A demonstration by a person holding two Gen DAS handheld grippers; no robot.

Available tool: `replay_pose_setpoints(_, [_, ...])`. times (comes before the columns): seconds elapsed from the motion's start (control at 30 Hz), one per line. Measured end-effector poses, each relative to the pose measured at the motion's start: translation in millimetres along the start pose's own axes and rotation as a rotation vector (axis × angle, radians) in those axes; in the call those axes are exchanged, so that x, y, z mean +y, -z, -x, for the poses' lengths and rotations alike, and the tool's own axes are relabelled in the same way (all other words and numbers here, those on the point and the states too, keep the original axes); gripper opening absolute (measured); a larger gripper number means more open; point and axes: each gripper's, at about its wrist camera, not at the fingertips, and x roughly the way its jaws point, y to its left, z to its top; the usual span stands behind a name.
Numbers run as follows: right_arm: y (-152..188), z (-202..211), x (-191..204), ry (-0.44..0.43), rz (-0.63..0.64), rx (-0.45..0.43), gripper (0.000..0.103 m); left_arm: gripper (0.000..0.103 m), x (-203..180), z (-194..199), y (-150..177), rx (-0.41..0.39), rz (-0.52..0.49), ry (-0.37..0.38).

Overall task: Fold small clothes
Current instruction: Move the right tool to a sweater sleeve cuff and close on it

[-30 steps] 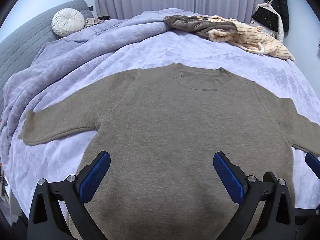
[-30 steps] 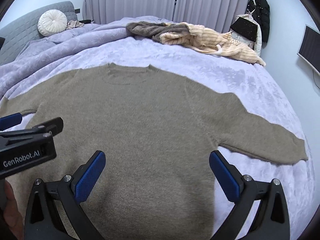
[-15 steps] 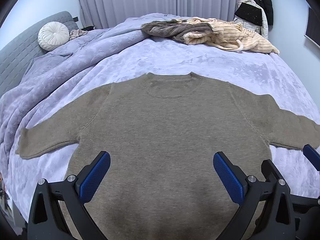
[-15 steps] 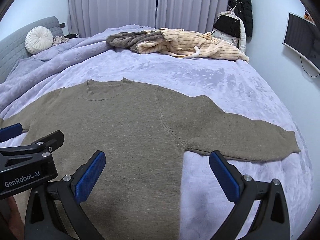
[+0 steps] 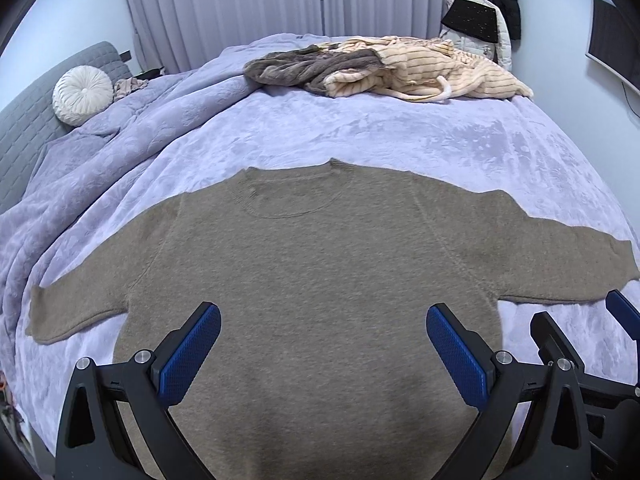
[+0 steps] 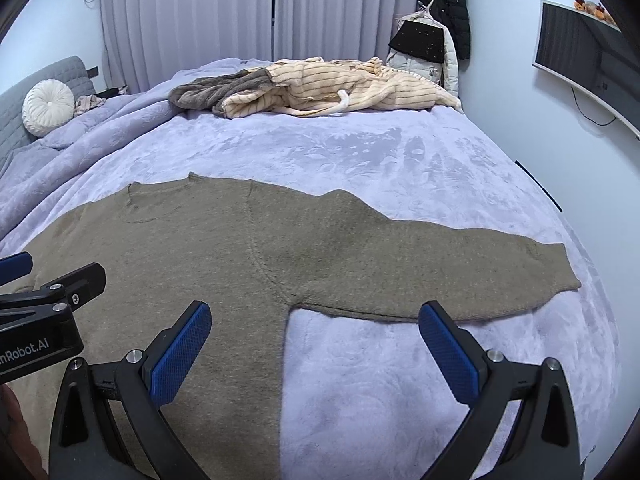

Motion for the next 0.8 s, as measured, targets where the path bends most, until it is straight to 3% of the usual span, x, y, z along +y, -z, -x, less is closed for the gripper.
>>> replay_pose_setpoints(0.33, [-4,-14,-67,0.064,-0.103,0.013,0.103,0.103,-58,-11,-16,0.007,-0.076,0.041])
replay_pose_setpoints(0.8, [10,-61,-218,0.222,-0.355,0.110,0.103,0.103,-143,-52,-25,0.073,-0.170,0.094])
